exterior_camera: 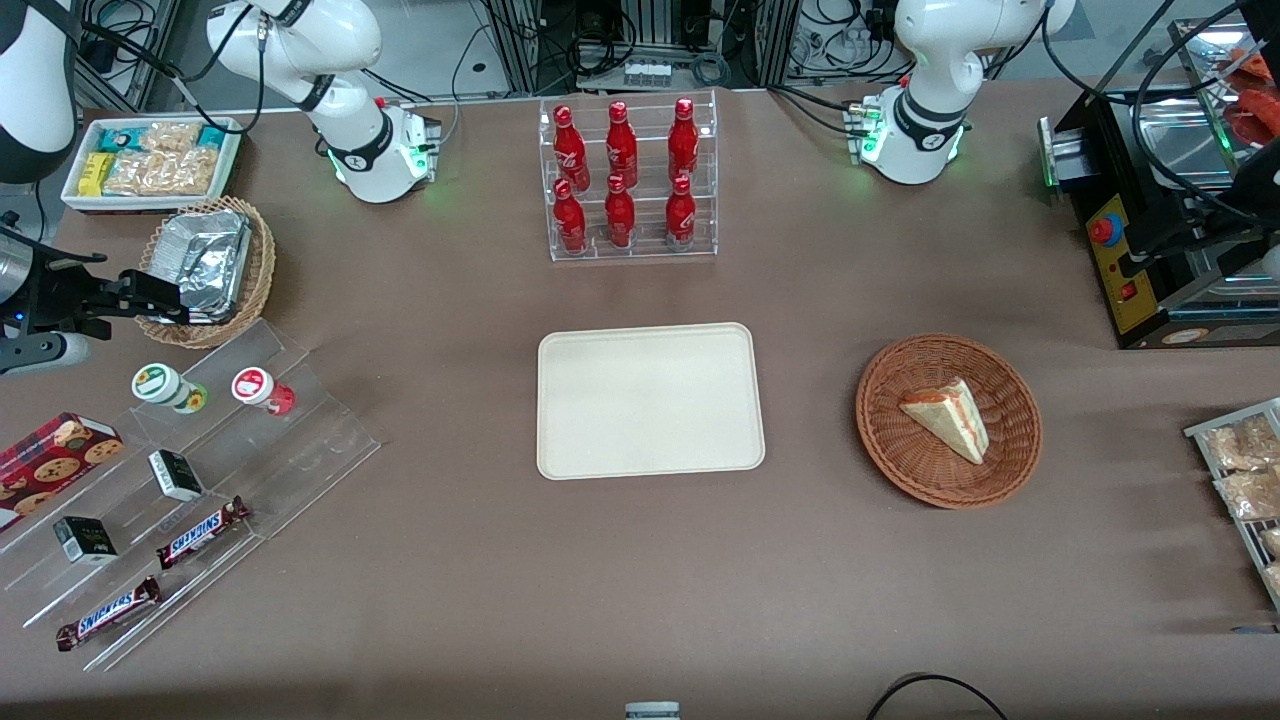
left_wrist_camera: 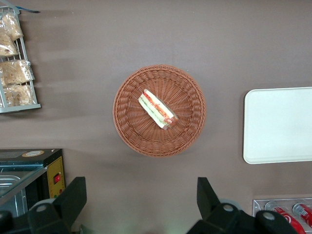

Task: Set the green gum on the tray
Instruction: 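Move the right gripper toward the green gum canister on the acrylic rack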

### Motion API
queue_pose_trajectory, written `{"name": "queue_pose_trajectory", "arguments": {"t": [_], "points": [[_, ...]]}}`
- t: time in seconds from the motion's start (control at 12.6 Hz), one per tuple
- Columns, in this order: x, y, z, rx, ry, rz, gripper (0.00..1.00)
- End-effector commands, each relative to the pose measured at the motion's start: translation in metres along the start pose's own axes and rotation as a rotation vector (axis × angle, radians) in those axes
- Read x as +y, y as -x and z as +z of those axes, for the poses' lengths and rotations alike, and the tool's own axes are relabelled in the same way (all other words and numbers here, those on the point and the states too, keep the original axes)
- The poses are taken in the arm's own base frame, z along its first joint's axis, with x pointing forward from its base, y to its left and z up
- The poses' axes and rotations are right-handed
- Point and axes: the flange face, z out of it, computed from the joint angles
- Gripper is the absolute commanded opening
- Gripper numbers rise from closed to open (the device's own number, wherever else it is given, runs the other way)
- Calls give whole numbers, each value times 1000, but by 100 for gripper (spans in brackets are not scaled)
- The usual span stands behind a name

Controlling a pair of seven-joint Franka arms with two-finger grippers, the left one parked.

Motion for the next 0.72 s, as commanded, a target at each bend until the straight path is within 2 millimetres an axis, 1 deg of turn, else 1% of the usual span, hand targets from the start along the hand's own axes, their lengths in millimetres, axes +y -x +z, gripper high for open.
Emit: {"name": "queue_pose_trajectory", "arguments": {"t": [0.0,0.08,0.24,0.48,0.56,0.64], "points": [[4,-4,-5,-5,23,14,100],[4,-5,-5,-2,30,9,100],[7,-7,4,-8,33,-3,100],[17,-9,36,-1,36,-157,100],[25,-9,42,5,48,-201,100],[40,-8,48,14,68,-245,100]]}}
